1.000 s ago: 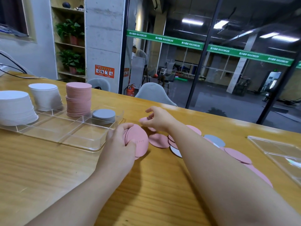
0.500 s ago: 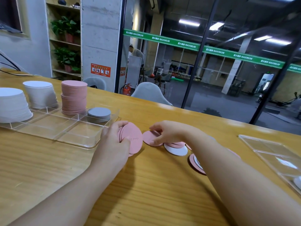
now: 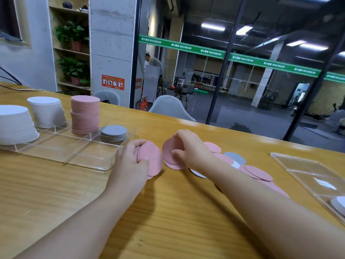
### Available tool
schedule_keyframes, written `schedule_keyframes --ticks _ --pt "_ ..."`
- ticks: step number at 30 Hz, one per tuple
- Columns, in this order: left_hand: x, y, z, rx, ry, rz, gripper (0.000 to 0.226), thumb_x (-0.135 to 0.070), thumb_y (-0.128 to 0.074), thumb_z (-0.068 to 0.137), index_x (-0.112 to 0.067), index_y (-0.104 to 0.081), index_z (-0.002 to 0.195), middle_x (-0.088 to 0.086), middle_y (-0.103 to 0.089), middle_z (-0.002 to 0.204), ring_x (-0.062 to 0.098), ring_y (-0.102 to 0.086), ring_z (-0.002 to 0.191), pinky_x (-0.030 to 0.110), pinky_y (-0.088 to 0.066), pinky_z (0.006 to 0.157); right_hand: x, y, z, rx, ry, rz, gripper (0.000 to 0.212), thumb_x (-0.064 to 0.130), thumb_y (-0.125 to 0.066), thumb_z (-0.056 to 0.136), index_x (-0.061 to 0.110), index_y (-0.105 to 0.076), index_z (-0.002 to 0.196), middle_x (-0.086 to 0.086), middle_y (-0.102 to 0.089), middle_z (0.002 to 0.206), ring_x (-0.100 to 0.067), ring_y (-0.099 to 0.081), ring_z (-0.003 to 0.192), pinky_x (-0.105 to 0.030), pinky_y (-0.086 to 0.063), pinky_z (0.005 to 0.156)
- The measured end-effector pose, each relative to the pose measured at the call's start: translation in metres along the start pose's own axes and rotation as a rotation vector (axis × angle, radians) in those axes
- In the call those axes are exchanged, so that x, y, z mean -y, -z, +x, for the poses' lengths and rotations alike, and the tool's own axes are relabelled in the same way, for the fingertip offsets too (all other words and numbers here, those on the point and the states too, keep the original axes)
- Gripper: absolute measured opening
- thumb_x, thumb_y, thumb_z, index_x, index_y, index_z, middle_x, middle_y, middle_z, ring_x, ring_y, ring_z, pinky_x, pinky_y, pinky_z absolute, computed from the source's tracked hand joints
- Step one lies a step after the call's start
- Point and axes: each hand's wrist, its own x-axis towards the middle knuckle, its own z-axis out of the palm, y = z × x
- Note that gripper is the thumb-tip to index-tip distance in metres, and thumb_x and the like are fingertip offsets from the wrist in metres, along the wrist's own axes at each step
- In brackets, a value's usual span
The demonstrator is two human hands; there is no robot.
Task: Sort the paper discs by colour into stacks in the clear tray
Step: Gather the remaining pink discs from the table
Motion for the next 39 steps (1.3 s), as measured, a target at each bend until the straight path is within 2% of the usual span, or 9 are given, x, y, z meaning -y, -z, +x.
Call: schedule_keyframes --ticks 4,10,13,17,26,30,32,35,39 --pt "-0.002 0.004 -0.001 -0.020 0.003 -0.022 0.045 -0.004 -0.049 0.083 -0.040 -0.054 0.108 -0.008 -0.050 0.123 0.020 -0.054 0.107 0.042 -0.054 0.079 -0.005 0.015 -0.022 -0.155 -0.049 0.233 0.018 0.014 -0.055 0.092 0.019 -0.057 0.109 0.007 -0.055 0.101 -0.011 -0.049 0.093 -0.013 -0.035 0.069" --pt "-0.014 0.005 -0.011 0.110 -0.077 0.072 0.047 -0.006 -0.052 0.085 -0.052 -0.050 0.088 -0.013 -0.043 0.119 0.020 -0.058 0.087 0.031 -0.054 0.051 -0.005 0.024 -0.073 -0.167 -0.135 0.646 0.020 0.010 -0.049 0.096 0.028 -0.055 0.097 0.011 -0.059 0.085 -0.008 -0.060 0.072 -0.025 -0.055 0.067" --pt "-0.021 0.005 -0.019 0.204 -0.061 0.063 0.045 -0.004 -0.051 0.088 -0.049 -0.050 0.088 -0.007 -0.045 0.121 0.019 -0.056 0.060 0.018 -0.044 0.039 -0.004 0.012 -0.087 -0.174 -0.116 0.486 0.017 0.014 -0.050 0.096 0.031 -0.051 0.094 0.014 -0.054 0.087 -0.002 -0.056 0.075 -0.025 -0.051 0.075" --pt "-0.024 0.004 -0.032 0.363 -0.144 0.068 0.041 -0.010 -0.047 0.095 -0.051 -0.051 0.094 -0.004 -0.046 0.123 0.010 -0.052 0.050 0.017 -0.044 0.042 -0.005 -0.002 -0.092 -0.148 -0.050 0.245 0.022 0.020 -0.053 0.093 0.016 -0.053 0.114 0.003 -0.054 0.105 -0.012 -0.048 0.097 -0.023 -0.037 0.082" --pt "-0.025 -0.003 -0.040 0.495 -0.273 0.193 0.039 -0.018 -0.046 0.097 -0.054 -0.041 0.112 -0.023 -0.034 0.118 -0.012 -0.046 0.093 0.015 -0.041 0.071 0.000 -0.001 -0.094 -0.154 0.047 0.249 0.027 0.024 -0.056 0.092 0.019 -0.056 0.118 0.013 -0.053 0.099 -0.002 -0.045 0.090 -0.013 -0.032 0.074" --pt "-0.023 -0.004 -0.040 0.493 -0.279 0.235 0.046 -0.010 -0.043 0.096 -0.041 -0.040 0.129 -0.015 -0.031 0.127 -0.014 -0.042 0.096 0.018 -0.035 0.081 0.007 -0.003 -0.096 -0.068 0.087 0.260 0.046 0.026 -0.051 0.095 0.021 -0.039 0.139 0.006 -0.051 0.128 -0.005 -0.046 0.113 -0.021 -0.038 0.096" --pt "-0.024 -0.003 -0.039 0.496 -0.270 0.225 0.047 -0.007 -0.043 0.095 -0.042 -0.040 0.126 -0.016 -0.032 0.126 -0.015 -0.042 0.096 0.018 -0.035 0.081 0.007 -0.003 -0.097 -0.045 0.064 0.246 0.058 0.028 -0.049 0.096 0.017 -0.024 0.147 0.004 -0.036 0.145 -0.006 -0.033 0.131 -0.022 -0.027 0.108" --pt "-0.026 -0.003 -0.039 0.492 -0.274 0.221 0.051 -0.005 -0.044 0.094 -0.045 -0.037 0.124 -0.018 -0.034 0.124 -0.008 -0.045 0.099 0.020 -0.038 0.082 0.007 -0.003 -0.097 0.051 -0.044 0.332 0.065 0.031 -0.044 0.098 0.018 -0.008 0.151 0.004 -0.022 0.155 -0.009 -0.024 0.140 -0.020 -0.019 0.109" --pt "-0.022 -0.005 -0.037 0.447 -0.260 0.271 0.061 -0.006 -0.045 0.092 -0.037 -0.023 0.140 -0.011 -0.029 0.136 0.009 -0.042 0.107 0.030 -0.040 0.095 0.010 -0.004 -0.097 0.102 -0.054 0.429 0.059 0.023 -0.042 0.100 0.021 -0.013 0.151 0.007 -0.026 0.154 -0.007 -0.026 0.139 -0.016 -0.021 0.106"
